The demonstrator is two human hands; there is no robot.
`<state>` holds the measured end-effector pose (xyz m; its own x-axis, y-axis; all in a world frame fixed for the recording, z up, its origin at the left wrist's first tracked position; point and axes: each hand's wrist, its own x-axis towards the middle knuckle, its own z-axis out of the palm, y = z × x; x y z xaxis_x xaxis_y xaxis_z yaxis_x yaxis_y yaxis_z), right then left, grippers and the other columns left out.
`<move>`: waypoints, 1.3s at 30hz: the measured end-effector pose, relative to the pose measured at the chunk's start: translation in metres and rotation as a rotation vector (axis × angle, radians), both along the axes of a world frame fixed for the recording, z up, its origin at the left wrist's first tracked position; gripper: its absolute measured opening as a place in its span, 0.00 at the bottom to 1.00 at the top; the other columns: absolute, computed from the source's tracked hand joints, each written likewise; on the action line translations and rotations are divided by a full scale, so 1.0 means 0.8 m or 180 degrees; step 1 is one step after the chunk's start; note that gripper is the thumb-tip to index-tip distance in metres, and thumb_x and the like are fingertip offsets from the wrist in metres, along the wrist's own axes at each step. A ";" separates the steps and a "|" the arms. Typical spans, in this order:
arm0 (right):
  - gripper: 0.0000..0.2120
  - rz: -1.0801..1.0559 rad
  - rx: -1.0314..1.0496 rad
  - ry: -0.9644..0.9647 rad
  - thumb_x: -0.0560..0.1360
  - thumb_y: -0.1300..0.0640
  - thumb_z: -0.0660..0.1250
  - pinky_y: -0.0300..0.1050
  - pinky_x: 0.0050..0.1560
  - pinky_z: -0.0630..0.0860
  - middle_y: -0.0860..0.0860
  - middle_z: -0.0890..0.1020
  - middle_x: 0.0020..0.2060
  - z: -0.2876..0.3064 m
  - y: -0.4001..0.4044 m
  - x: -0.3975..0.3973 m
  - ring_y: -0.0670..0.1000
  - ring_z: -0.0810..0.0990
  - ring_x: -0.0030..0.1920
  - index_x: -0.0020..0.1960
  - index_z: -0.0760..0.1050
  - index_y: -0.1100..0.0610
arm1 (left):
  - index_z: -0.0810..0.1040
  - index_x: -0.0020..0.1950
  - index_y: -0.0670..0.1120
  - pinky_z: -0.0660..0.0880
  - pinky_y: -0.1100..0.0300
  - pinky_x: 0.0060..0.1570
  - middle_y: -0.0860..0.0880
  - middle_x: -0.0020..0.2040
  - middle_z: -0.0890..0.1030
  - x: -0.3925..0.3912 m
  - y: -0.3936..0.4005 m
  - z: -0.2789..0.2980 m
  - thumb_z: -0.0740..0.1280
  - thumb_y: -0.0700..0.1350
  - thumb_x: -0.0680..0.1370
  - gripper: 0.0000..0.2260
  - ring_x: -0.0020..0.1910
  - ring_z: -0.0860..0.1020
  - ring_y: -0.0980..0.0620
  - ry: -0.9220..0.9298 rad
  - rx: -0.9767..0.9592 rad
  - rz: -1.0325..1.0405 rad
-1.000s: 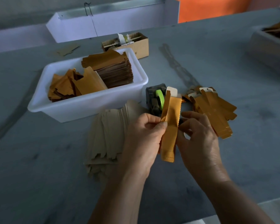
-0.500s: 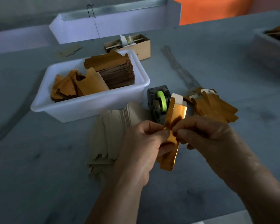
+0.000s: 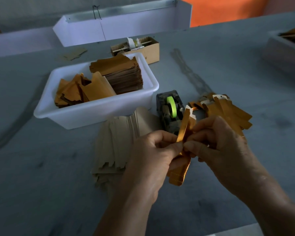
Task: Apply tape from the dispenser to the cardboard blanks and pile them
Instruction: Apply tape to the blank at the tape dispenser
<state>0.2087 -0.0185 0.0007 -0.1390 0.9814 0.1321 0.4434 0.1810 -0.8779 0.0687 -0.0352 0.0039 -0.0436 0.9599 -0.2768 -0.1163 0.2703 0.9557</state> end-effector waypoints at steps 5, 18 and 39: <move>0.13 -0.0073 -0.0053 -0.0109 0.68 0.55 0.72 0.33 0.33 0.74 0.45 0.82 0.33 -0.002 0.001 0.000 0.38 0.80 0.38 0.44 0.68 0.46 | 0.83 0.43 0.45 0.81 0.56 0.46 0.46 0.41 0.86 -0.005 0.000 -0.004 0.68 0.35 0.75 0.07 0.43 0.85 0.49 -0.0034 -0.0085 -0.0228; 0.14 -0.0140 -0.0083 -0.0515 0.70 0.53 0.72 0.25 0.33 0.72 0.44 0.80 0.35 0.006 0.000 -0.011 0.37 0.79 0.34 0.44 0.66 0.45 | 0.82 0.40 0.45 0.82 0.55 0.40 0.45 0.37 0.85 0.003 -0.003 -0.010 0.67 0.38 0.76 0.07 0.37 0.85 0.47 0.0313 0.0202 0.0316; 0.08 -0.0144 -0.0811 0.0645 0.68 0.53 0.70 0.41 0.44 0.77 0.46 0.83 0.37 -0.007 0.004 -0.011 0.44 0.82 0.40 0.47 0.76 0.48 | 0.78 0.52 0.52 0.79 0.64 0.36 0.47 0.42 0.84 0.003 -0.008 -0.007 0.69 0.43 0.74 0.08 0.39 0.84 0.53 0.0076 0.0078 0.0282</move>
